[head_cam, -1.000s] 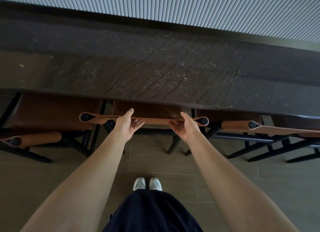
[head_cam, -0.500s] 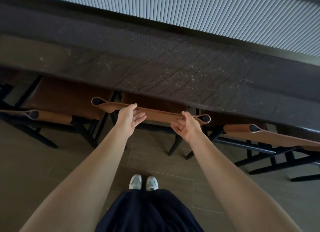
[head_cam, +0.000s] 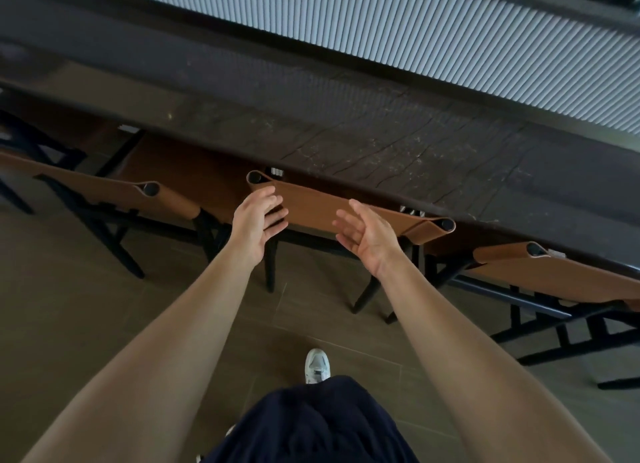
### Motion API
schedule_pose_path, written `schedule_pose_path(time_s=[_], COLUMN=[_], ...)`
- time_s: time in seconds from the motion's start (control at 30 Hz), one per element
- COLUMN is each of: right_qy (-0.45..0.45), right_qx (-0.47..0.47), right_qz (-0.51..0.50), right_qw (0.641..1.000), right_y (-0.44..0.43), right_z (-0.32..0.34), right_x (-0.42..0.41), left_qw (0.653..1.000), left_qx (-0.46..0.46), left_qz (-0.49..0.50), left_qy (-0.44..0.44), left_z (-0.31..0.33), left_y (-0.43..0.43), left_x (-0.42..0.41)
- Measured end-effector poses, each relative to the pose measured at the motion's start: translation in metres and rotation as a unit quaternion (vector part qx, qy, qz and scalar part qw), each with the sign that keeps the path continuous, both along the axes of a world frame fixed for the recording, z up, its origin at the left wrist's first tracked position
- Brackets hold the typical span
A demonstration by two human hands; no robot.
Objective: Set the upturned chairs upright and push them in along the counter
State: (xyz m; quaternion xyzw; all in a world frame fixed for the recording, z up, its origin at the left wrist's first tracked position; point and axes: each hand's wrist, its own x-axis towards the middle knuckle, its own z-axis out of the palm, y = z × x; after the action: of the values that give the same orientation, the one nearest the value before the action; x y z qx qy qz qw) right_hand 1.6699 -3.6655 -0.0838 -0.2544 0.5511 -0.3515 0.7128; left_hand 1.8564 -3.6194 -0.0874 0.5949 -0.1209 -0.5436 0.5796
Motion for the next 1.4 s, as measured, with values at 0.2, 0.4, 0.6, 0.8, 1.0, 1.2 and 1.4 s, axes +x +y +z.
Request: schedule_pose_path(time_s=[0.2, 0.4, 0.6, 0.8, 1.0, 1.2, 1.4], right_qy=[-0.012, -0.01, -0.009, -0.023, -0.077, -0.064, -0.063], right_qx=[-0.038, -0.065, -0.087, -0.075, -0.007, 0.07, 0.141], right_qz=[0.007, 0.038, 0.091, 0.139, 0.145, 0.178, 0.201], right_qw=[0.999, 0.997, 0.992, 0.987, 0.986, 0.979, 0.967], right_y=[0.059, 0.108, 0.134, 0.142, 0.117, 0.083, 0.057], right_z=[0.012, 0.018, 0.026, 0.027, 0.019, 0.001, -0.009], right_x=[0.056, 0.113, 0.174, 0.227, 0.279, 0.333, 0.388], left_qw=[0.999, 0.995, 0.989, 0.985, 0.984, 0.983, 0.981], left_qx=[-0.028, -0.05, -0.055, -0.042, -0.02, 0.022, 0.055], left_qz=[0.0, 0.023, 0.058, 0.112, 0.146, 0.176, 0.184], left_qy=[-0.041, -0.088, -0.125, -0.123, -0.101, -0.051, -0.03], left_z=[0.015, 0.026, 0.042, 0.045, 0.033, 0.024, 0.016], left_y=[0.07, 0.139, 0.18, 0.194, 0.174, 0.127, 0.089], left_x=[0.06, 0.122, 0.173, 0.213, 0.26, 0.308, 0.357])
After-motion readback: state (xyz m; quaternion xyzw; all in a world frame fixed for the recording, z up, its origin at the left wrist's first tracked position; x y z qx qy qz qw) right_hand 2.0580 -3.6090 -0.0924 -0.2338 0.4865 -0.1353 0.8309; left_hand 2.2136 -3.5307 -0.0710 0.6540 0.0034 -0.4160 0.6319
